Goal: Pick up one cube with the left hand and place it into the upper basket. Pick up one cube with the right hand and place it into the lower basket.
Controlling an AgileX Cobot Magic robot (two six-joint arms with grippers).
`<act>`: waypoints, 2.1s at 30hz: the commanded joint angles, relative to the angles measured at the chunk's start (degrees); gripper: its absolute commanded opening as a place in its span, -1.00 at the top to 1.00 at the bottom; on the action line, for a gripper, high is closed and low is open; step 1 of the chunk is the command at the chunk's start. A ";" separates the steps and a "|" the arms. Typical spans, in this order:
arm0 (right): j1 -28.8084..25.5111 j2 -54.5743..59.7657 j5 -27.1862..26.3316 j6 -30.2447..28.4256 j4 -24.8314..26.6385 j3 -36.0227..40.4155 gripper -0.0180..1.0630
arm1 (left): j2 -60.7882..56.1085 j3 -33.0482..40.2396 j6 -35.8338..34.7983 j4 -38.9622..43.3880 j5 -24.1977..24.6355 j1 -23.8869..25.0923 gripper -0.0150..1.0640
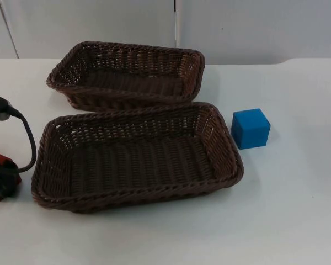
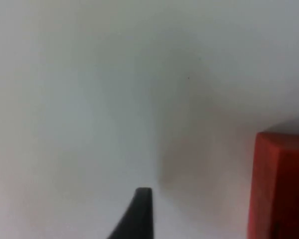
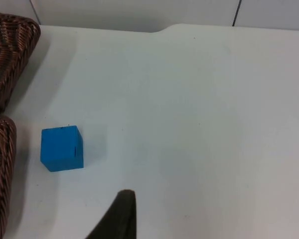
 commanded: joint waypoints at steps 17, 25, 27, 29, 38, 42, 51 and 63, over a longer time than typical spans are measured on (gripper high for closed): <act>-0.25 -0.02 0.70 0.02 -0.38 -0.24 -0.98 | -13.96 -0.08 -5.31 -1.75 9.90 0.03 0.98; -0.25 -0.02 0.79 0.02 -0.38 -0.24 -0.98 | -24.98 -0.08 -7.42 -9.20 13.72 0.03 0.98; -0.25 -0.02 0.79 0.02 -0.38 -0.24 -0.98 | -28.13 -0.08 -7.42 -11.70 15.05 0.03 0.98; -0.25 -0.02 0.79 0.02 -0.38 -0.24 -0.98 | -29.69 -0.08 -7.42 -12.45 15.83 0.03 0.98; -0.25 -0.02 0.87 0.02 0.01 -0.24 -0.98 | -36.03 -0.08 -7.42 -13.80 18.11 0.03 0.98; -0.25 -0.02 0.87 0.02 -0.29 -0.24 -0.98 | -36.01 -0.08 -7.42 -14.00 18.11 0.03 0.98; -0.25 -0.02 1.09 0.02 -0.18 -0.24 -0.98 | -36.01 -0.08 -7.05 -15.94 18.24 -0.28 0.98; -0.25 -0.02 1.20 0.02 -0.18 -0.24 -0.98 | -36.01 -0.08 -7.05 -15.43 15.86 -6.32 0.98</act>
